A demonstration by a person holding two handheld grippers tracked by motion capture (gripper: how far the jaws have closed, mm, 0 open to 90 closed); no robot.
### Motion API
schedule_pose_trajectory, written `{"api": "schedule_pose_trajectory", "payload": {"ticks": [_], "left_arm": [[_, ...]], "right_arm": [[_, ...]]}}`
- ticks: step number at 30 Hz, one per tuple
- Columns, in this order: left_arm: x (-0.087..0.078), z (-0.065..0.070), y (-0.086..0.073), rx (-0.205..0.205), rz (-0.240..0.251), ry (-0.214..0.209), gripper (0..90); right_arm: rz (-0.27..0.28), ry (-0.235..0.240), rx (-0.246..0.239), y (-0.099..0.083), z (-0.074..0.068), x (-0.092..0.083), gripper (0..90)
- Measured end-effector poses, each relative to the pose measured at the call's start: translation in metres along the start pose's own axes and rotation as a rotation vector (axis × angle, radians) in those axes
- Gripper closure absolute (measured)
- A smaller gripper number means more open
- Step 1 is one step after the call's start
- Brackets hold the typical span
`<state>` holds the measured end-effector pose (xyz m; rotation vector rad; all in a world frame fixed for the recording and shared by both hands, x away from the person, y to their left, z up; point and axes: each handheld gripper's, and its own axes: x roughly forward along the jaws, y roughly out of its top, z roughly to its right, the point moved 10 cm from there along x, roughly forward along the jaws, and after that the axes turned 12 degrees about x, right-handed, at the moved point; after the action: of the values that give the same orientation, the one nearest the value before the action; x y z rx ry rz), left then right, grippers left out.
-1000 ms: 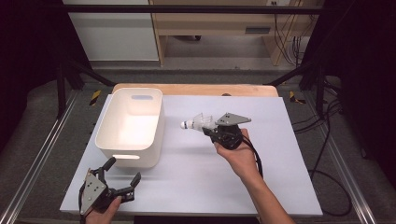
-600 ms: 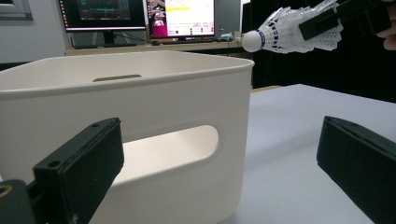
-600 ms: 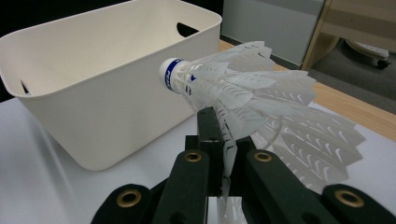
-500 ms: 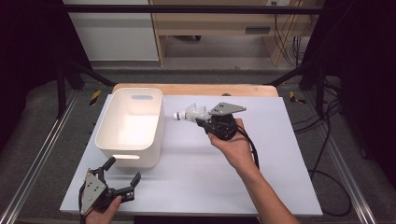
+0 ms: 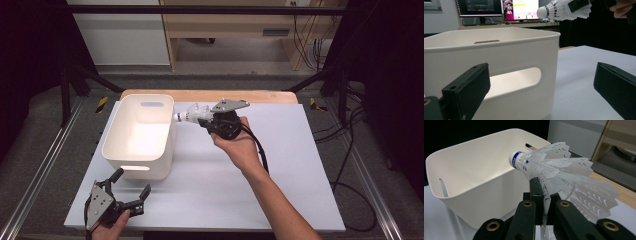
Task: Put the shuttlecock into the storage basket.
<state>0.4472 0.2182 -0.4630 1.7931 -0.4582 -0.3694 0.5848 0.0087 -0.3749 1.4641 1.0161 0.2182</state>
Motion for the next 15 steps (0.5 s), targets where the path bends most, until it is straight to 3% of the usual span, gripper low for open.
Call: {"api": "schedule_pose_trajectory", "payload": {"ticks": [15], "left_arm": [[0.000,-0.001,0.000,-0.004,0.001,0.002,0.8]], "right_arm": [[-0.018,0.038,-0.020,0.014,-0.019,0.030,89.4]]}}
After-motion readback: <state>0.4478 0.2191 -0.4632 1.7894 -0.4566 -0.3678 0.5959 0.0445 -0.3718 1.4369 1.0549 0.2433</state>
